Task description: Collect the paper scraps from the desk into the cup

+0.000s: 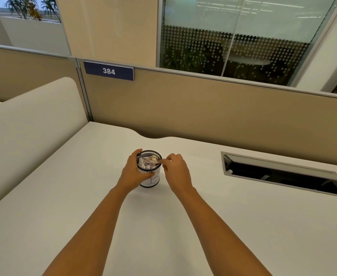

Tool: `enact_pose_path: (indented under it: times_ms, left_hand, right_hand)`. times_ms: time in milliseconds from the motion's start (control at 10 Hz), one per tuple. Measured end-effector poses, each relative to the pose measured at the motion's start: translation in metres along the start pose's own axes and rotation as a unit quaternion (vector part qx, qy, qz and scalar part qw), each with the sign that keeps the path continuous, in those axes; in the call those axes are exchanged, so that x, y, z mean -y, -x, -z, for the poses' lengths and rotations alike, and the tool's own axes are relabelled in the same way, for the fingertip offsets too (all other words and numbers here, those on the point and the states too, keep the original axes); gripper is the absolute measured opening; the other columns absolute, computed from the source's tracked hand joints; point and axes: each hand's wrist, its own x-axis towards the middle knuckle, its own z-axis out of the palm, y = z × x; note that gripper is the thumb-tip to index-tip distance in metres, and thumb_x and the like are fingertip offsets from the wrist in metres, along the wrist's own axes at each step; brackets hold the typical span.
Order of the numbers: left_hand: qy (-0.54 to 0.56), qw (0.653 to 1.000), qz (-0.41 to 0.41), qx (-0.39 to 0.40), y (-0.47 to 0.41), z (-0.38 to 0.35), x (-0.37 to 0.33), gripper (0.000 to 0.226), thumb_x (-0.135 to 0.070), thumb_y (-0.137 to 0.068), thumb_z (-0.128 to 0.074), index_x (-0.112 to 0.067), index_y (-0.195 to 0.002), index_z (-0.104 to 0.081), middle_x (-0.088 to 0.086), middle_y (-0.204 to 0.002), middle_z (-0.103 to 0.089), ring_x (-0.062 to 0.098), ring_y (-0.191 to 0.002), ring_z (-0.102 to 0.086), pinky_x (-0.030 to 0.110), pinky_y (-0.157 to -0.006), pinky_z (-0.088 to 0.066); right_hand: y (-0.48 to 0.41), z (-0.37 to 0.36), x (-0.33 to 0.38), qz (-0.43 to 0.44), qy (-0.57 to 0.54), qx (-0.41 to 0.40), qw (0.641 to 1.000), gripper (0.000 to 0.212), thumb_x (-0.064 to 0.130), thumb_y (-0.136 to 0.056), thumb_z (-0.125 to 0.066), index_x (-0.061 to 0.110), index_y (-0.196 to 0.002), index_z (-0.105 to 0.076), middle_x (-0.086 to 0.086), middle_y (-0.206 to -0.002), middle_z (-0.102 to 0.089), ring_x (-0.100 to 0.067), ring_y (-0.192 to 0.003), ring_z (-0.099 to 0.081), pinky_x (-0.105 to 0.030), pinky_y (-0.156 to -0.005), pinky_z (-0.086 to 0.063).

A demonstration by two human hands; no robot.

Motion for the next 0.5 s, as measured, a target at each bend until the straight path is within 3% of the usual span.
enact_pose_path:
  times_ms: [100,200,300,500]
  left_hand:
    - [-0.002,1.000,0.006,0.001,0.001,0.000,-0.001,0.094,-0.019,-0.063,-0.085,-0.021,-0.139,-0.030,0.003,-0.139,-0.044,0.022,-0.125,-0.047,0.036,-0.100,-0.044]
    - [-0.014,1.000,0.004,0.001,0.002,-0.001,-0.001,0.095,-0.018,-0.064,-0.084,-0.021,-0.141,-0.028,0.003,-0.142,-0.041,0.022,-0.127,-0.044,0.034,-0.100,-0.043]
    - [-0.051,0.999,-0.004,0.009,0.006,0.000,-0.006,0.093,-0.021,-0.069,-0.081,-0.022,-0.143,-0.025,0.003,-0.146,-0.036,0.023,-0.132,-0.040,0.036,-0.102,-0.041]
    - [-0.215,0.973,-0.084,-0.017,0.021,-0.002,-0.023,0.086,-0.047,-0.083,-0.062,-0.015,-0.148,-0.016,0.003,-0.158,-0.016,0.021,-0.145,-0.018,0.036,-0.116,-0.022]
  right_hand:
    - [0.006,0.005,-0.004,0.046,0.012,-0.035,0.998,0.024,-0.001,-0.085,-0.061,0.006,-0.107,-0.070,-0.015,-0.098,-0.069,-0.032,-0.094,-0.060,-0.035,-0.073,-0.051]
    - [0.009,0.012,-0.006,-0.022,-0.048,-0.045,0.998,0.021,0.007,-0.092,-0.054,0.011,-0.110,-0.064,-0.007,-0.110,-0.065,-0.023,-0.106,-0.054,-0.027,-0.083,-0.046]
    - [0.016,0.025,-0.011,-0.090,-0.132,-0.068,0.985,0.016,0.017,-0.094,-0.053,0.016,-0.108,-0.061,0.000,-0.109,-0.063,-0.015,-0.105,-0.052,-0.015,-0.079,-0.038]
    - [0.048,0.061,-0.026,-0.109,-0.184,-0.127,0.969,0.014,0.027,-0.095,-0.051,0.020,-0.103,-0.060,0.006,-0.105,-0.062,-0.009,-0.097,-0.051,-0.016,-0.078,-0.040]
